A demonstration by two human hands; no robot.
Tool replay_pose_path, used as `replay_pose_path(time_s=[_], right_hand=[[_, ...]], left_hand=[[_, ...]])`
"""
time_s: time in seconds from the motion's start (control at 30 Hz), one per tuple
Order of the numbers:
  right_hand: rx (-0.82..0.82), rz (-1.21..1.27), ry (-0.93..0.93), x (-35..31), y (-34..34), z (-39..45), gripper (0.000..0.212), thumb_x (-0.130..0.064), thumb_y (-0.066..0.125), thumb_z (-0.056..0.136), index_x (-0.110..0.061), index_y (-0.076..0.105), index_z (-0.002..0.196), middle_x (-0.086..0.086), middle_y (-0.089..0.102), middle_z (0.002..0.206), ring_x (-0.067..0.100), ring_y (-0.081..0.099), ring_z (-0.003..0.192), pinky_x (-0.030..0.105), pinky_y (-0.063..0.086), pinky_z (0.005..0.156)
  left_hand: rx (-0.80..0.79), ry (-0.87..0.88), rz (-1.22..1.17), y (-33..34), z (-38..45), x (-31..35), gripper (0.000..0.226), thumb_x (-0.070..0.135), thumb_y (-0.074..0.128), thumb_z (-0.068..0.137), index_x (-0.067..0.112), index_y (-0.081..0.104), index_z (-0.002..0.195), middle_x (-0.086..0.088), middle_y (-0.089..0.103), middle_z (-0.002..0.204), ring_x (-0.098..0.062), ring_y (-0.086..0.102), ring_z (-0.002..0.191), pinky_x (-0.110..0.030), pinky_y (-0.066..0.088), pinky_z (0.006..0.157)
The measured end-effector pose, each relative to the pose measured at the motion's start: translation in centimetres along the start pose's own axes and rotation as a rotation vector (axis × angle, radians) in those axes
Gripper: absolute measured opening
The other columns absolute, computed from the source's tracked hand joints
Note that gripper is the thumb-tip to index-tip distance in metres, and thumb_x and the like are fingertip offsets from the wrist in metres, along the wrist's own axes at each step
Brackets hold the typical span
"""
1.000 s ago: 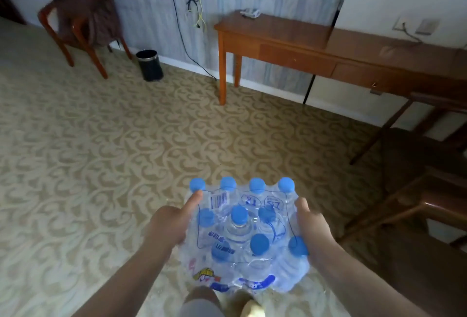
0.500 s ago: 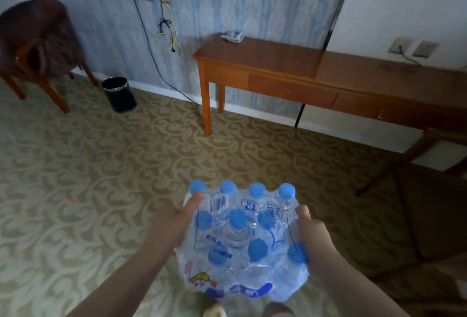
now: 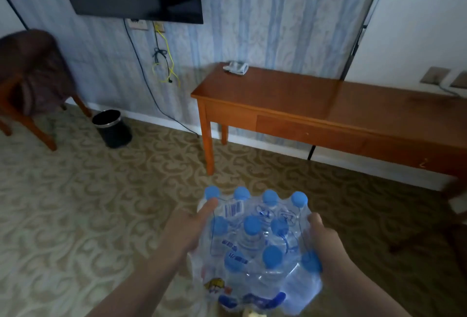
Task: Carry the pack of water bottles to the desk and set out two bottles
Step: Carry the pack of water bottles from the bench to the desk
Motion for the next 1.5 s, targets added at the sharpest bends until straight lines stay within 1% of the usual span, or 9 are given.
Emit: replay_pose_path(time_s=[0.13, 0.3, 0.47, 0.57, 0.7, 0.9, 1.1, 1.27, 1.5], right_hand=[[0.021, 0.012, -0.005, -6.1, 2.6, 6.1, 0.048, -0.035, 0.047, 0.093, 0.006, 0.06, 0.115, 0.007, 0.056, 0.072, 0.026, 0.055, 0.071, 0.04, 0.047, 0.074], [0.017, 0.014, 0.034, -14.2, 6.9, 12.8, 0.034, -0.038, 0.044, 0.09, -0.01, 0.063, 0.09, 0.017, 0.066, 0.081, 0.03, 0.065, 0.073, 0.037, 0.054, 0.062], [0.033, 0.12, 0.064, -20.9, 11.3, 19.3, 0.035, -0.041, 0.047, 0.087, -0.009, 0.063, 0.083, 0.022, 0.069, 0.093, 0.038, 0.067, 0.088, 0.052, 0.053, 0.086], [0.041, 0.158, 0.017, -25.2, 13.7, 23.3, 0.041, -0.038, 0.049, 0.09, -0.001, 0.063, 0.104, 0.018, 0.065, 0.095, 0.034, 0.062, 0.088, 0.052, 0.051, 0.093], [0.062, 0.265, -0.041, -31.2, 15.8, 28.4, 0.049, -0.034, 0.053, 0.089, 0.004, 0.057, 0.119, 0.01, 0.059, 0.081, 0.028, 0.055, 0.08, 0.045, 0.047, 0.082], [0.036, 0.337, 0.003, -40.6, 17.8, 36.7, 0.033, -0.041, 0.046, 0.086, -0.013, 0.06, 0.094, 0.011, 0.059, 0.074, 0.026, 0.058, 0.063, 0.039, 0.049, 0.064], [0.008, 0.286, -0.031, -47.7, 19.2, 45.9, 0.036, -0.045, 0.045, 0.079, -0.011, 0.055, 0.078, 0.008, 0.044, 0.066, 0.021, 0.043, 0.057, 0.037, 0.038, 0.057], [0.03, 0.274, -0.024, -52.0, 20.4, 51.8, 0.026, -0.043, 0.045, 0.083, -0.018, 0.054, 0.081, 0.006, 0.046, 0.068, 0.021, 0.045, 0.062, 0.036, 0.039, 0.06], [0.072, 0.249, 0.074, -52.6, 23.3, 56.7, 0.041, -0.046, 0.044, 0.085, -0.012, 0.055, 0.104, 0.015, 0.062, 0.098, 0.03, 0.061, 0.085, 0.041, 0.051, 0.074]], left_hand=[[-0.002, 0.01, -0.064, -0.5, 6.5, 5.5, 0.084, 0.085, 0.057, 0.05, 0.013, 0.072, 0.091, -0.01, 0.073, 0.093, -0.028, 0.069, 0.082, -0.046, 0.055, 0.085], [-0.009, 0.019, -0.103, -1.8, 14.9, 12.0, 0.093, 0.087, 0.053, 0.047, 0.014, 0.069, 0.103, -0.011, 0.069, 0.104, -0.029, 0.066, 0.089, -0.047, 0.053, 0.087], [-0.015, 0.085, -0.015, -2.7, 25.0, 19.2, 0.071, 0.083, 0.052, 0.058, 0.014, 0.064, 0.068, -0.006, 0.068, 0.078, -0.024, 0.065, 0.072, -0.047, 0.054, 0.083], [-0.064, 0.134, -0.04, -2.7, 30.7, 24.2, 0.062, 0.082, 0.055, 0.058, 0.021, 0.062, 0.064, -0.003, 0.066, 0.073, -0.023, 0.065, 0.073, -0.048, 0.053, 0.085], [-0.016, 0.21, 0.012, -3.7, 37.2, 31.6, 0.062, 0.087, 0.049, 0.053, 0.026, 0.056, 0.06, 0.004, 0.058, 0.068, -0.016, 0.057, 0.068, -0.039, 0.047, 0.074], [0.046, 0.256, -0.036, -4.2, 45.1, 42.0, 0.071, 0.083, 0.057, 0.049, 0.016, 0.053, 0.027, 0.009, 0.049, 0.028, -0.016, 0.054, 0.045, -0.028, 0.035, 0.046], [0.037, 0.219, -0.136, -1.6, 52.5, 48.7, 0.077, 0.075, 0.069, 0.052, 0.001, 0.073, 0.075, -0.017, 0.074, 0.073, -0.03, 0.07, 0.069, -0.044, 0.055, 0.074], [0.038, 0.147, -0.173, 0.1, 58.0, 52.0, 0.067, 0.072, 0.072, 0.054, 0.007, 0.071, 0.073, -0.009, 0.073, 0.072, -0.026, 0.069, 0.068, -0.032, 0.05, 0.057], [0.037, 0.111, -0.051, 1.8, 65.8, 53.5, 0.081, 0.078, 0.066, 0.051, 0.005, 0.07, 0.085, -0.012, 0.072, 0.083, -0.028, 0.068, 0.078, -0.042, 0.056, 0.079]])
Point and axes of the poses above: each hand's wrist, its own z-axis towards the middle knuckle, its own y-axis out of the palm, x = y × z, the point moved 10 cm from there along z, towards the middle knuckle
